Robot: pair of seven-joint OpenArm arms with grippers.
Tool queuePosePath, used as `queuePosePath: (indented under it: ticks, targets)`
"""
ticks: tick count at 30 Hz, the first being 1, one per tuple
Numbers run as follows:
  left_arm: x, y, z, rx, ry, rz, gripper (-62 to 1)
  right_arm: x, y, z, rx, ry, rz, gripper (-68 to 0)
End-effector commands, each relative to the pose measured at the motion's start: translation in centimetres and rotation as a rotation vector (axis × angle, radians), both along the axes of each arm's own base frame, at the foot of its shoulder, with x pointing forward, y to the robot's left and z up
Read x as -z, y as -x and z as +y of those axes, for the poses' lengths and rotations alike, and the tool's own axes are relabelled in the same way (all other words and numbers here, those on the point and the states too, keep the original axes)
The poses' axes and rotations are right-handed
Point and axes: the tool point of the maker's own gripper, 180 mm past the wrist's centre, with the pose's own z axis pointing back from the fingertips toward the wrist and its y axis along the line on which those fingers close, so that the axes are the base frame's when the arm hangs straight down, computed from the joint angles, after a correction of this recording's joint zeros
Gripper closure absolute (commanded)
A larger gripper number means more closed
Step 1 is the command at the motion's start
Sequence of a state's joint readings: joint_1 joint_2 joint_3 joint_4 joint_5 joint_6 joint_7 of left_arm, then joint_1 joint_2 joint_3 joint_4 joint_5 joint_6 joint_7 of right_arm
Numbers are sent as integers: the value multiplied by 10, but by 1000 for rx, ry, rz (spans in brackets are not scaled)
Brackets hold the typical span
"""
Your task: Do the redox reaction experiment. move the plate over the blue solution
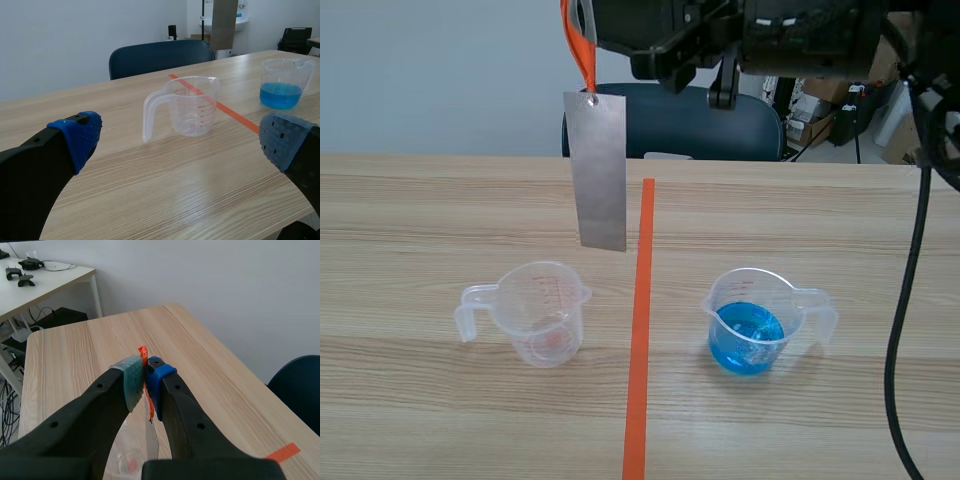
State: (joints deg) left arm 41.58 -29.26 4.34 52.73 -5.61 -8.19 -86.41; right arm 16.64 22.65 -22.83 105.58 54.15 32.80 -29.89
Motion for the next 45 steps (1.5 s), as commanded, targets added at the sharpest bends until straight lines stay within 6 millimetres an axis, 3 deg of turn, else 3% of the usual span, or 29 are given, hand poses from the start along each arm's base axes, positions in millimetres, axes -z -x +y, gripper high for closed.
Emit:
queuePosePath:
  ticks: [1, 7, 23, 30, 31, 33, 34, 38, 41, 45]
  targets:
    - [-15, -1, -1, 15, 28, -62, -623, -22, 5, -2, -18, -26, -62, -2]
    - [-23, -6, -5, 33, 38, -93, -623, -27, 13, -14, -40, -19, -66, -2]
    - [-27, -9, -2, 64, 18, -101, -623, -25, 10, -54, -11, 67, -92, -2]
    - [-32, -23, -3, 74, 22, -143, -623, -27, 11, -70, -1, 96, -88, -2]
    - [-30, -25, -4, 79, 17, -138, -588, -26, 11, -73, 2, 105, -90, -2]
    - [-30, -28, -6, 95, 14, -135, -445, -26, 11, -77, 7, 122, -95, -2]
    - [-31, -29, -7, 106, 16, -140, -404, -26, 10, -79, 9, 131, -98, -2]
    - [-35, -32, -15, 164, 18, -149, -332, -26, 11, -87, 16, 147, -102, -2]
    - [-42, -33, -22, 222, 15, -164, -218, -22, 15, -92, 16, 146, -89, -2]
    - [-47, -41, -28, 264, -7, -161, -116, -16, 18, -98, 17, 160, -74, -2]
